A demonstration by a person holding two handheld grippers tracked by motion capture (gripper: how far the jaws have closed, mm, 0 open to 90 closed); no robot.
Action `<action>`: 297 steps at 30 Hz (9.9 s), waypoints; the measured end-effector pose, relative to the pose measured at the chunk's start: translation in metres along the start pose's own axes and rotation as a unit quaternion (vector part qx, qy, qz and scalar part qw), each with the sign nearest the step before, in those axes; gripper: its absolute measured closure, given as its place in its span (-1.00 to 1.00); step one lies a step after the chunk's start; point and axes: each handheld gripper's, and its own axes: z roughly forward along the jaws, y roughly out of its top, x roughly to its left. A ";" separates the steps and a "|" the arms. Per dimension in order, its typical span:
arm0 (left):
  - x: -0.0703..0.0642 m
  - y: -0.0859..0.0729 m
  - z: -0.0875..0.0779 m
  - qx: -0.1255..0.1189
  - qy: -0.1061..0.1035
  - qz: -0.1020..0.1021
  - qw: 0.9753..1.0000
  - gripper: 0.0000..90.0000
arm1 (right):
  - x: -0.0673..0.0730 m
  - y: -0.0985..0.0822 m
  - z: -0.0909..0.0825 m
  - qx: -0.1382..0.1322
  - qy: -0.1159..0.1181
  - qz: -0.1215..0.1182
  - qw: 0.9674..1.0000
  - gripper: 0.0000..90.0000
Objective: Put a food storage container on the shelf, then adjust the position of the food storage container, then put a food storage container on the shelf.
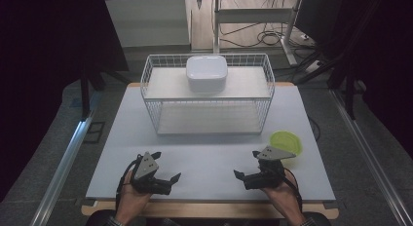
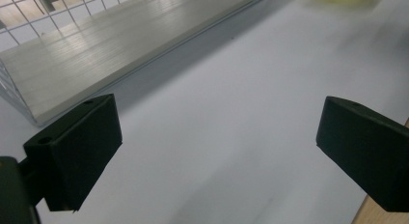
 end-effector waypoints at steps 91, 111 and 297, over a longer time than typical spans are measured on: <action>-0.006 -0.007 0.011 0.023 -0.018 0.005 1.000 -0.96 | -0.134 -0.009 -0.028 0.063 -0.186 0.139 0.971 1.00; -0.007 -0.007 0.011 0.024 -0.019 0.009 0.999 -0.96 | -0.098 0.001 -0.012 0.060 -0.140 0.120 0.981 1.00; -0.012 -0.010 0.007 0.036 -0.019 0.022 0.999 -0.95 | -0.048 0.048 0.058 0.055 0.158 0.268 0.949 0.82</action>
